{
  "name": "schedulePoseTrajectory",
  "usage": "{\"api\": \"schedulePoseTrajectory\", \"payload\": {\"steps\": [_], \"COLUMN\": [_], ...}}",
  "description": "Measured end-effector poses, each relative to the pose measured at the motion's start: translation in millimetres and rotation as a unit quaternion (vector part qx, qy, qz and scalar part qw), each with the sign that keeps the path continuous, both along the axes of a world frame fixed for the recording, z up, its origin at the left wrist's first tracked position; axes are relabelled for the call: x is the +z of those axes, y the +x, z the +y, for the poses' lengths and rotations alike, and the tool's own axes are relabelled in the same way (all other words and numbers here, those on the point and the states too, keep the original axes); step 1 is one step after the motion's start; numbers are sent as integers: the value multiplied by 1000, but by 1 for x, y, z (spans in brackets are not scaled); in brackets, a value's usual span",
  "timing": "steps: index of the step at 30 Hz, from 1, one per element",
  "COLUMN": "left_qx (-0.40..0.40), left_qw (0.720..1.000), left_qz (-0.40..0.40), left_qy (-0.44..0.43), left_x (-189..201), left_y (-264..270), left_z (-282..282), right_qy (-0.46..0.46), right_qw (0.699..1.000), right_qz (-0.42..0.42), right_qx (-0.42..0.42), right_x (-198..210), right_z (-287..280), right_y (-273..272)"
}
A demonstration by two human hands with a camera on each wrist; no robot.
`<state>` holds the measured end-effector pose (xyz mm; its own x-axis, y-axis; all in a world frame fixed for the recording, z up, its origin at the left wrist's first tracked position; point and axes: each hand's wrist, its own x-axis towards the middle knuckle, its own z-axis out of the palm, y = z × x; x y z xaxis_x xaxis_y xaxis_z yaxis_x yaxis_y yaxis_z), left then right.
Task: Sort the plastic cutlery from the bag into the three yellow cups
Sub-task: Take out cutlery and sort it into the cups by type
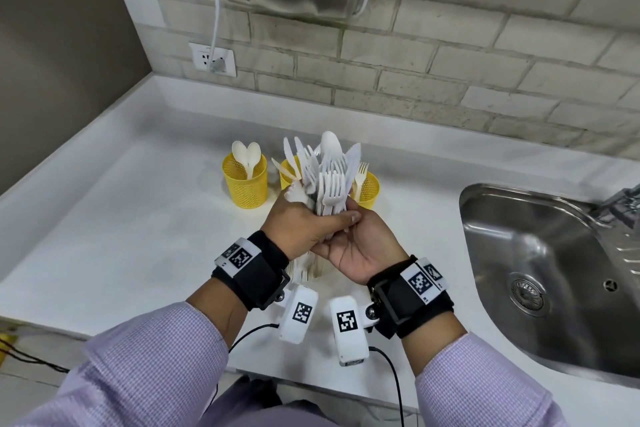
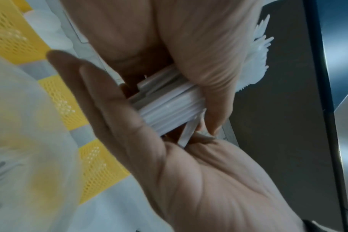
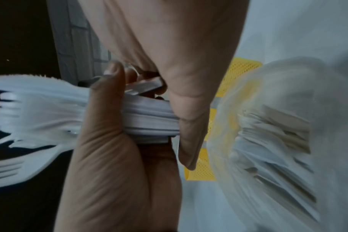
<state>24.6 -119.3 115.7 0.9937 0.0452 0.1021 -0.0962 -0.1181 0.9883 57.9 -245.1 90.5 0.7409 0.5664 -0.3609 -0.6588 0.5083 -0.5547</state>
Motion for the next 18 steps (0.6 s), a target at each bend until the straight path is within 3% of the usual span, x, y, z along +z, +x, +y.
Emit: {"api": "schedulePoseTrajectory", "payload": {"steps": [6,11,15,18], "left_qx": [-28,-2,6,9], "left_qw": [999,998,997,997], "left_qz": [-43,-50,-51,-52], "left_qy": [1,23,58,59], "left_x": [-2,1,10,12], "left_y": [10,17,19,20], "left_z": [14,28,48,64], "right_qy": [-9,-8,-116,-194], "right_qw": [1000,999,993,972], "right_qz": [28,32,-29,-118], "right_qx": [10,13,11,-61], "right_x": [10,18,23,29], "right_z": [11,30,44,47], "right_y": [13,20,23,23]}}
